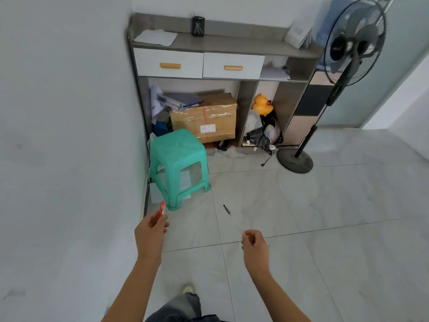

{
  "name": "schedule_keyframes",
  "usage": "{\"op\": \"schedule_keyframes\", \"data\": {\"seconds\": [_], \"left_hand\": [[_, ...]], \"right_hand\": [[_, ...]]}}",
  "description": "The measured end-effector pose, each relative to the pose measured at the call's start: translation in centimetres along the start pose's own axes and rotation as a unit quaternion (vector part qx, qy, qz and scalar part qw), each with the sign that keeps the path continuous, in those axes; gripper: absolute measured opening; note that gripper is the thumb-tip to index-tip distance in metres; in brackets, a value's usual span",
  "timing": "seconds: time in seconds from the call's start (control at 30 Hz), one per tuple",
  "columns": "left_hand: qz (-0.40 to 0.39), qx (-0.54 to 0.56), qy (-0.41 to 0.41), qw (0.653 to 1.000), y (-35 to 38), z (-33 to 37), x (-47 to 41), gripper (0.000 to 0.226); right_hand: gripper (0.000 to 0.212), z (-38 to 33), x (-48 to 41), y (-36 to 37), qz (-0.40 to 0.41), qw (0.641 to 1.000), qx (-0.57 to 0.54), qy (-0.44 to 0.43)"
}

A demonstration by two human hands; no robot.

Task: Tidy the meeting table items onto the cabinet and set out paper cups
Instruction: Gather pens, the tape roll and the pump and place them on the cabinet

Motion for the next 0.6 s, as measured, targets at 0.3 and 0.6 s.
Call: {"op": "schedule_keyframes", "data": {"seconds": [0.3, 0.6], "left_hand": [[-0.104, -0.058, -0.055, 0.991, 10.3, 0.1, -7.9, 0.02], [-0.06, -0.067, -0.043, 0.995, 18.1, 3.5, -17.1, 0.022]], "right_hand": [[0.014, -1.4, -7.6, 2.3, 0.056, 0.994, 0.008, 0.09], [0.026, -5.8, -20.8, 5.9, 0.032, 0.996, 0.034, 0.07]]}}
Point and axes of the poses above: each hand's wrist, its own x-axis away from the middle knuckle, its own y-axis out of the palm, z = x × y, the point moved 6 cm from there along -x, towards the middle knuckle, and after that the axes turned 5 degrees about z, right-handed, at the moved point
